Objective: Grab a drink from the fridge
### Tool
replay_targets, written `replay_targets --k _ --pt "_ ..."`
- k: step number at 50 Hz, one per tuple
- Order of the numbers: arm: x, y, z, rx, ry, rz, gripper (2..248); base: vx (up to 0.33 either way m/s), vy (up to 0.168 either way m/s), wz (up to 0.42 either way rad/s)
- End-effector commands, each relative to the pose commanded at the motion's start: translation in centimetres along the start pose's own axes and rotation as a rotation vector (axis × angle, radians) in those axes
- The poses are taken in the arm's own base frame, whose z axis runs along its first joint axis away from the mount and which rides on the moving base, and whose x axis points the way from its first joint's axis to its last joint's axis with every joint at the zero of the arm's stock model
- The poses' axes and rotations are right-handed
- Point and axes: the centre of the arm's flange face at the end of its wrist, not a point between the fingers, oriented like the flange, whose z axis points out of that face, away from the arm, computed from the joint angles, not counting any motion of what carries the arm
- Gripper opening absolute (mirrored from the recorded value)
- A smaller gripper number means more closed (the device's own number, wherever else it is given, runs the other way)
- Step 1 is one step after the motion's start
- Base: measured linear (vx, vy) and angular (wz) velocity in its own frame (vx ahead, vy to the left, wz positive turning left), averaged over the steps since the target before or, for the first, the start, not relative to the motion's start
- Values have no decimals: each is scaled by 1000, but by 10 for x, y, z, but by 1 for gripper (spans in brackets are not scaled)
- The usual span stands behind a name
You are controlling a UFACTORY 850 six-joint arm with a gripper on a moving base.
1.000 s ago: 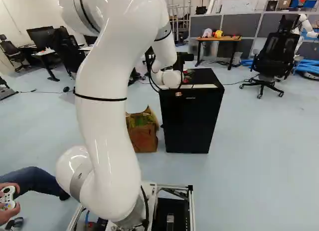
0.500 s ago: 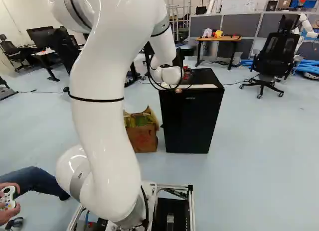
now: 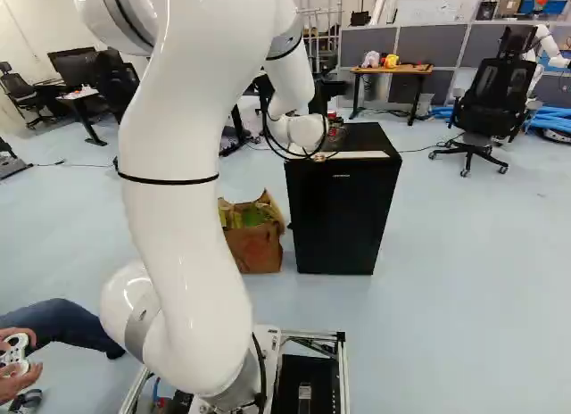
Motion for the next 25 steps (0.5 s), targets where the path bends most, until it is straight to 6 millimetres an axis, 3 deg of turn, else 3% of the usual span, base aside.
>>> replay_targets --k 25 --pt "-2 -13 -16 13 -4 0 100 0 0 0"
